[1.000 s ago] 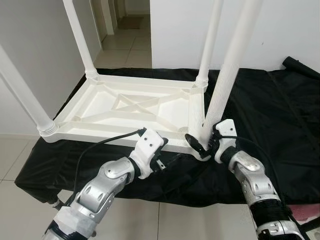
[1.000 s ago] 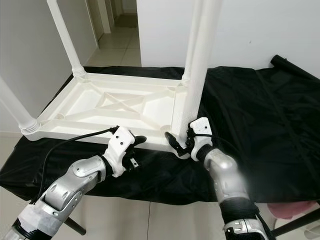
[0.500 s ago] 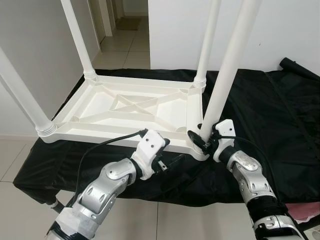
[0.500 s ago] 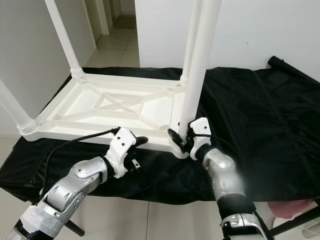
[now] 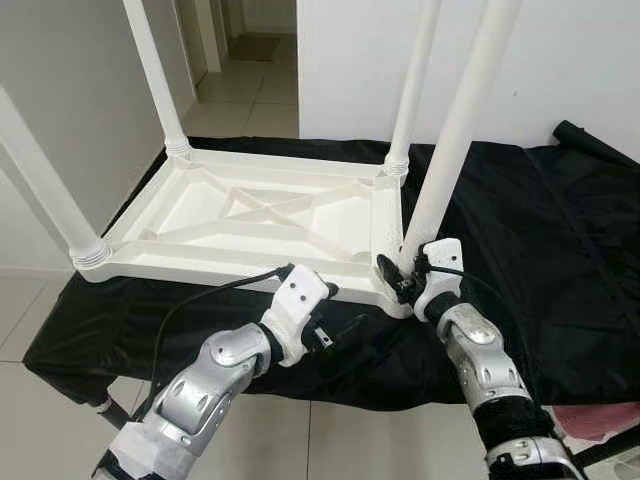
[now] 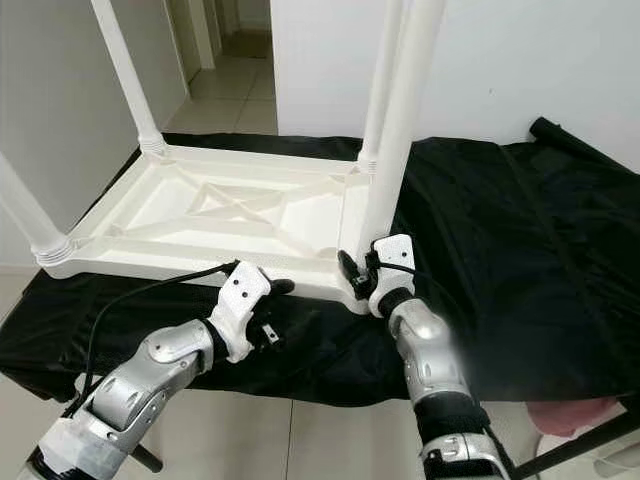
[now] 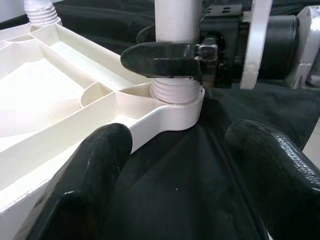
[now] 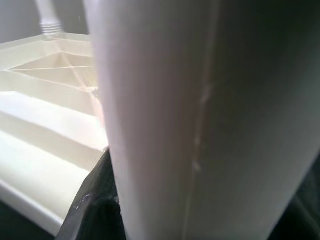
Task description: Building children table
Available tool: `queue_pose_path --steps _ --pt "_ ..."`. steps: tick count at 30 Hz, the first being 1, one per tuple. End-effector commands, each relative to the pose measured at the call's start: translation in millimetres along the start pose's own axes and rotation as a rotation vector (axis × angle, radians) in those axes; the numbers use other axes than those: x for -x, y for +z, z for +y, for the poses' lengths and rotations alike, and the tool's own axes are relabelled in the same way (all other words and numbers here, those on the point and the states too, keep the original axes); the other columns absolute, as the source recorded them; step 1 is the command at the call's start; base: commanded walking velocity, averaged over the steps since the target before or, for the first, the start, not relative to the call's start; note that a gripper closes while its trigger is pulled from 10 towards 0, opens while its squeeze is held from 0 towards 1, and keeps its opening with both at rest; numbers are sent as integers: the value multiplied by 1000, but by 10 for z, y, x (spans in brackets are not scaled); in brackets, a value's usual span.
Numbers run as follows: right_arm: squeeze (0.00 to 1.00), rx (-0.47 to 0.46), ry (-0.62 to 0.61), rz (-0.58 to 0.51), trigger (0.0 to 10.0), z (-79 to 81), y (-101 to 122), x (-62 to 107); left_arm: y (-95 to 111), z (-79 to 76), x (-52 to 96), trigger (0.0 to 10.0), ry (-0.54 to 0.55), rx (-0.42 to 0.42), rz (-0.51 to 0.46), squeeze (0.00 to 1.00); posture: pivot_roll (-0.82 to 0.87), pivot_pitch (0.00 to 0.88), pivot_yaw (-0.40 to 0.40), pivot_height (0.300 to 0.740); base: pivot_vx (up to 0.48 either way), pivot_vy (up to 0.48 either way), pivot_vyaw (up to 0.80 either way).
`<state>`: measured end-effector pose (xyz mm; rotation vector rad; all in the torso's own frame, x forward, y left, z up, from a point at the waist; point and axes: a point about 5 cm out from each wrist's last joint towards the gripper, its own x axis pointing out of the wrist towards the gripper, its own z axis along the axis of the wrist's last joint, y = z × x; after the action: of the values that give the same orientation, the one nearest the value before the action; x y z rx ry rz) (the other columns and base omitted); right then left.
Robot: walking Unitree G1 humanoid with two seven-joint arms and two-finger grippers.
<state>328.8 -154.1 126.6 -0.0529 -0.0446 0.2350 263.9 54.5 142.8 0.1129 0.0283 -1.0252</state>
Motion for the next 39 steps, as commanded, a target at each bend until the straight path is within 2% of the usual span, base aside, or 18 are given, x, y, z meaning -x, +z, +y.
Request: queue_pose_path --steps 1,4,7,8,9,15,21,22,25,29,35,39 --pt "0 -27 -118 96 10000 -22 -170 58 -1 -30 16 10000 -47 -13 3 0 -13 0 33 740 0 0 0" --pt "0 -59 -195 117 10000 16 -202 67 -8 -39 19 10000 -44 -7 2 0 -13 0 33 740 0 0 0" --pt "0 -108 -379 122 10000 157 -248 136 -22 -45 21 10000 -37 -4 1 0 -14 0 24 740 0 0 0" --pt "0 -108 -379 122 10000 157 -248 136 -22 -45 21 10000 -37 -4 1 0 -14 0 24 740 0 0 0" --pt "0 -126 -435 118 10000 250 -249 157 -21 -23 19 10000 -28 -8 1 0 -8 0 18 740 0 0 0" --pt "0 -166 -445 131 10000 400 -244 155 -5 13 25 10000 -17 -15 0 0 -6 0 19 740 0 0 0" --pt "0 -191 -407 102 10000 412 -195 174 -14 26 60 10000 -19 -20 8 0 -3 0 23 740 0 0 0" --pt "1000 -210 -383 85 10000 441 -178 182 -15 27 62 10000 -18 -20 9 0 -4 0 26 740 0 0 0" --pt "1000 -225 -362 46 10000 466 -123 189 -12 24 59 10000 -20 -20 8 0 -4 0 27 740 0 0 0" --pt "1000 -179 -330 4 10000 400 -62 199 -11 29 60 10000 -23 -23 9 0 -11 0 35 740 0 0 0" --pt "1000 -171 -302 -1 10000 340 -53 201 -9 34 60 10000 -27 -25 10 0 -14 0 36 740 0 0 0" --pt "1000 -137 -133 -26 10000 204 0 213 -9 31 60 10000 -32 -24 11 0 -21 0 41 740 0 0 0"
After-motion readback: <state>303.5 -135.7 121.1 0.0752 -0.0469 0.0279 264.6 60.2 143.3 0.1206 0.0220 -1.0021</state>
